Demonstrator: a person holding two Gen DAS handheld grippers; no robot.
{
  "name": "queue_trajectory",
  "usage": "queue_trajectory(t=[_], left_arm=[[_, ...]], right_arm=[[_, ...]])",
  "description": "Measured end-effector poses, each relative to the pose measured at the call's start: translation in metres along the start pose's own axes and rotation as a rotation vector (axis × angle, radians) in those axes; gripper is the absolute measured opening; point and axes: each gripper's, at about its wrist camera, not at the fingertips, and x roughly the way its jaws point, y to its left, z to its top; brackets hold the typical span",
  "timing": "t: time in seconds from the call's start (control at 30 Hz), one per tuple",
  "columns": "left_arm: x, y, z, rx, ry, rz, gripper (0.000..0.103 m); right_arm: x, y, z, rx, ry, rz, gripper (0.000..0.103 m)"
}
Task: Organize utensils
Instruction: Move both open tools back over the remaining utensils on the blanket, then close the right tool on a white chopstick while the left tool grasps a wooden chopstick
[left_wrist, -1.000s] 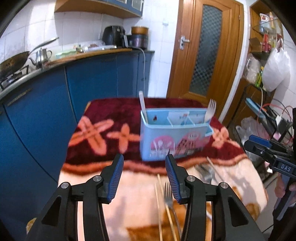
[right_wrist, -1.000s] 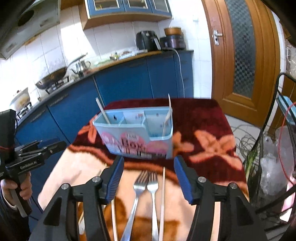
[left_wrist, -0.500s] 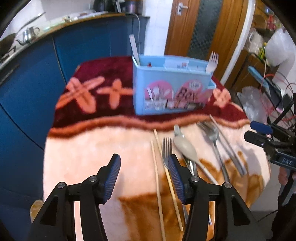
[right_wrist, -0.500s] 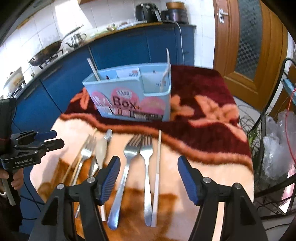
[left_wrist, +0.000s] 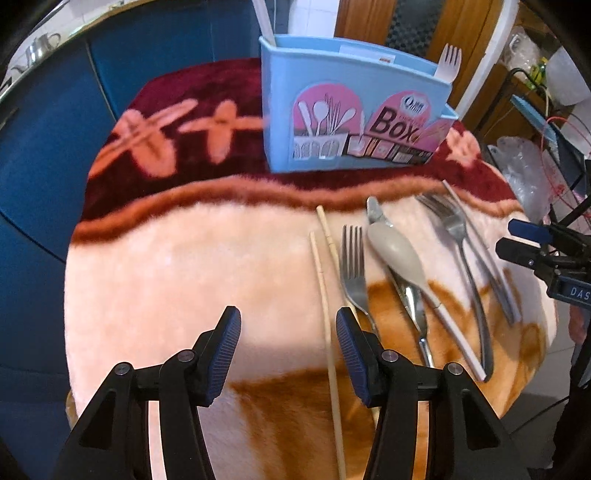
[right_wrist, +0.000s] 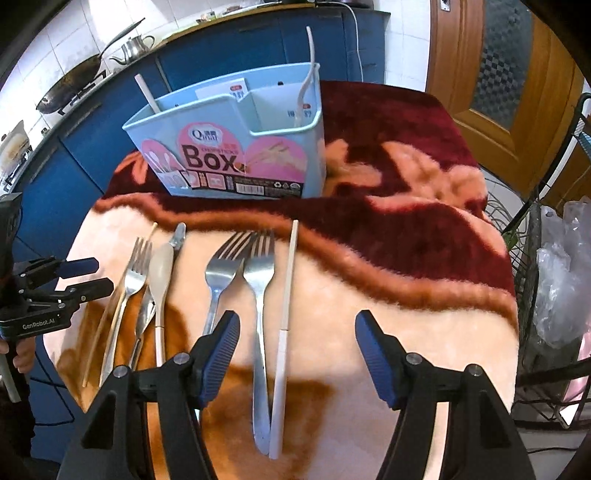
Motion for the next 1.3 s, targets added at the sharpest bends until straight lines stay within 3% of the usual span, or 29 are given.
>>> queue_trajectory(t=[0.13, 0.4, 0.83, 0.9, 0.97, 1.07, 1.17, 1.3], left_arm=[[0.007, 0.002, 0.001, -0.009, 0.016, -0.011, 0.055], [0.014, 0.001, 0.007, 0.001, 0.02, -0.006, 0.055], [0.019, 0.001, 0.014, 0.007, 0.046, -0.005, 0.055], [0.019, -0.001, 0.014, 0.018, 0.04, -0.013, 0.048], [0.018, -0.002, 0.015, 0.017, 0.04, -0.036, 0.036], [0.017, 0.0, 0.016, 0.001, 0.048, -0.098, 0.014], [0.018, 0.002, 0.016, -0.022, 0.045, -0.135, 0.007], [0.015, 0.005, 0.013, -0.054, 0.014, -0.163, 0.005]], right_arm=[[0.004, 0.0, 0.004, -0.012, 0.017, 0.008, 0.065], [0.021, 0.002, 0.011, -0.055, 0.071, -0.022, 0.044], [0.029, 0.001, 0.02, -0.057, 0.096, -0.029, 0.029], [0.029, 0.003, 0.021, -0.057, 0.09, -0.03, 0.02], [0.03, 0.002, 0.023, -0.054, 0.085, -0.017, 0.009], [0.031, 0.001, 0.022, -0.042, 0.073, -0.007, 0.008], [0.029, -0.001, 0.021, -0.024, 0.051, 0.015, 0.008], [0.022, -0.006, 0.017, 0.004, 0.002, 0.055, 0.007]])
